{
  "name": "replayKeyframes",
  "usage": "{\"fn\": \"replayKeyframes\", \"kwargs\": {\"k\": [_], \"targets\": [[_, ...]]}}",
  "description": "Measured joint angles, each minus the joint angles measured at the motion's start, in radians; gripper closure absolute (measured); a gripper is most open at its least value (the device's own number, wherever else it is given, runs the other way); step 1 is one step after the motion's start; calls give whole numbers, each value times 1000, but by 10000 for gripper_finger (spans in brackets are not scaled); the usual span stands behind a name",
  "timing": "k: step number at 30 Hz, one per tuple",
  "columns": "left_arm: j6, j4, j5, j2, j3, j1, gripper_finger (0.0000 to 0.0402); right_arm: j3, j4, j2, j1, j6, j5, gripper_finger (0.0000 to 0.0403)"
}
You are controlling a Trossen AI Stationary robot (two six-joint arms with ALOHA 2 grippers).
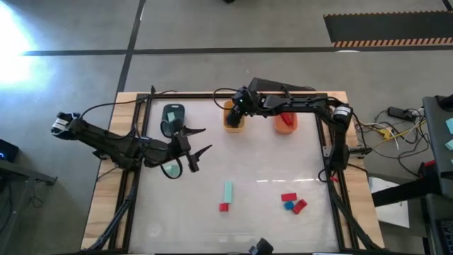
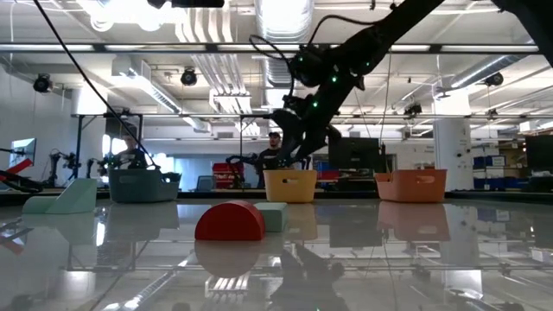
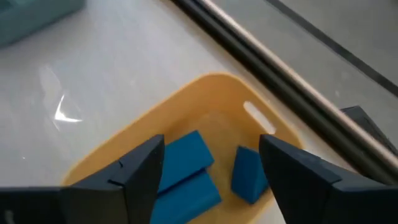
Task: Sort & place blocks by color
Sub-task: Put the light blue block into the green bin
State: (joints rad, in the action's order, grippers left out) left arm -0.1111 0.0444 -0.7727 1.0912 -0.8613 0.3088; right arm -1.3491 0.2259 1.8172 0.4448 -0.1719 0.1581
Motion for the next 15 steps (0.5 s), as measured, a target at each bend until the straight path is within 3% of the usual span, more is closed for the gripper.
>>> {"fn": "replayKeyframes", "kwargs": {"k": [7,11,15], "targets": [[120,-61,1,3,5,0,143,20,148,-114,-73,25,-1,176],[314,-198,1,7,5,0,143,85,161,-192,-164,31,0,193],[603,-393,-3,36,6,0,143,169,135,-263,-265,8,2,206]]}}
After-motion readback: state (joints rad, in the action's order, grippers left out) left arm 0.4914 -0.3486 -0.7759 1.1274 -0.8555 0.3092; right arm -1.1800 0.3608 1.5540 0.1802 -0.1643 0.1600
